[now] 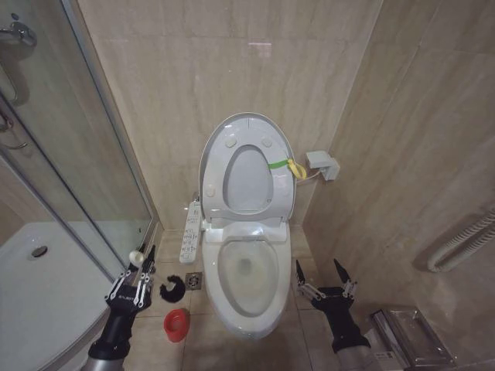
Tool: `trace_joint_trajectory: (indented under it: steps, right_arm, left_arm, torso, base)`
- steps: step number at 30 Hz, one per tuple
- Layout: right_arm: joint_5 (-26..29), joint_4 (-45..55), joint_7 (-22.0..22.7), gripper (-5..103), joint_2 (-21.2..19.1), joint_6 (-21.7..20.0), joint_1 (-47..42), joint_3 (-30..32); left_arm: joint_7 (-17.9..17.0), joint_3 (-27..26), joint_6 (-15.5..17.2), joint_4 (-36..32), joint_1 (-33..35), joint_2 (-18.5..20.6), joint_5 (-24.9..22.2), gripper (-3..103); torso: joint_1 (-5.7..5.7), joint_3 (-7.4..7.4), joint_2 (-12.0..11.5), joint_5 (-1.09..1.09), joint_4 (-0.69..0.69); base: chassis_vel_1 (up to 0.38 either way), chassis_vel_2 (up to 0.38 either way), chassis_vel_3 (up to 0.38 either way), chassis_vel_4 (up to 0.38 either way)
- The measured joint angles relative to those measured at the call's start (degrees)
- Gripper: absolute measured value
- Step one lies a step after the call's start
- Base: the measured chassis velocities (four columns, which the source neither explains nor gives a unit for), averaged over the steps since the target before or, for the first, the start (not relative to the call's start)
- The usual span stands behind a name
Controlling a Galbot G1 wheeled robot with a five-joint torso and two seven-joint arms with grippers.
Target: Open the toilet lid, clean the toilet bowl with a toilet brush, close the toilet lid, and flush.
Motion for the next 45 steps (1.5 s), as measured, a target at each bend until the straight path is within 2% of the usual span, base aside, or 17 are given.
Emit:
trace_joint_trajectory:
  steps: [7,10,13,14,16,18,21,22,26,37,40,45]
  right_arm:
    - [0.0,0.0,0.0,100,0.0,0.0,0.0,0.0]
    - [0.0,0.0,0.0,100,0.0,0.0,0.0,0.0]
    - [0.0,0.0,0.0,100,0.0,0.0,0.0,0.0]
    - [0.0,0.0,0.0,100,0.0,0.0,0.0,0.0]
    - [0.0,0.0,0.0,100,0.0,0.0,0.0,0.0]
    - [0.0,0.0,0.0,100,0.0,0.0,0.0,0.0]
    - [0.0,0.0,0.0,100,0.0,0.0,0.0,0.0]
    - [0.0,0.0,0.0,100,0.0,0.0,0.0,0.0]
    - [0.0,0.0,0.0,100,0.0,0.0,0.0,0.0]
    - [0.0,0.0,0.0,100,0.0,0.0,0.0,0.0]
    - [0.0,0.0,0.0,100,0.0,0.0,0.0,0.0]
    - [0.0,0.0,0.0,100,0.0,0.0,0.0,0.0]
  left_arm:
    - [-1.1,-1.0,-2.7,6.8,0.0,-0.5,0.0,21]
    - [-0.5,-2.1,-4.9,13.3,-2.1,0.1,-2.3,21]
    - [0.1,-2.1,-5.4,16.1,-3.3,0.6,-4.1,21]
    - [0.8,-2.1,-5.9,18.0,-4.3,0.9,-5.3,21]
    - [4.9,-2.1,-8.1,23.9,-7.3,1.7,-8.2,21]
    - [6.2,-2.0,-8.9,25.8,-8.5,1.9,-9.1,21]
    - [11.7,-0.3,-11.3,33.1,-13.5,3.0,-15.2,21]
    - [11.7,-0.3,-11.3,33.1,-13.5,3.0,-15.2,21]
    - [15.7,1.8,-12.0,41.3,-18.9,4.2,-20.2,21]
    - [18.2,4.8,-12.1,53.0,-24.1,5.5,-23.3,21]
    - [20.5,5.0,-12.1,58.0,-26.7,5.7,-21.9,21]
    - [22.1,5.3,-12.1,61.9,-29.1,6.1,-20.2,21]
  torso:
    - [0.00,0.00,0.0,0.00,0.01]
    - [0.00,0.01,0.0,-0.01,0.00]
    - [0.00,0.00,0.0,-0.01,0.00]
    - [0.00,0.00,0.0,0.00,0.00]
    - [0.00,0.00,0.0,-0.01,0.00]
    - [0.00,0.01,0.0,-0.02,0.00]
    - [0.00,0.01,0.0,-0.02,0.00]
    - [0.00,0.01,0.0,-0.02,0.00]
    - [0.01,0.01,0.0,-0.01,-0.01]
    - [0.01,0.01,0.0,-0.01,0.01]
    - [0.01,0.01,0.0,0.00,-0.01]
    - [0.01,0.01,0.0,0.00,0.00]
  base:
    - [0.000,0.000,0.000,0.000]
    - [0.000,0.000,0.000,0.000]
    - [0.000,0.000,0.000,0.000]
    - [0.000,0.000,0.000,0.000]
    - [0.000,0.000,0.000,0.000]
    - [0.000,0.000,0.000,0.000]
    - [0.000,0.000,0.000,0.000]
    - [0.000,0.000,0.000,0.000]
    - [0.000,0.000,0.000,0.000]
    - [0.000,0.000,0.000,0.000]
    - [0.000,0.000,0.000,0.000]
    - [0.000,0.000,0.000,0.000]
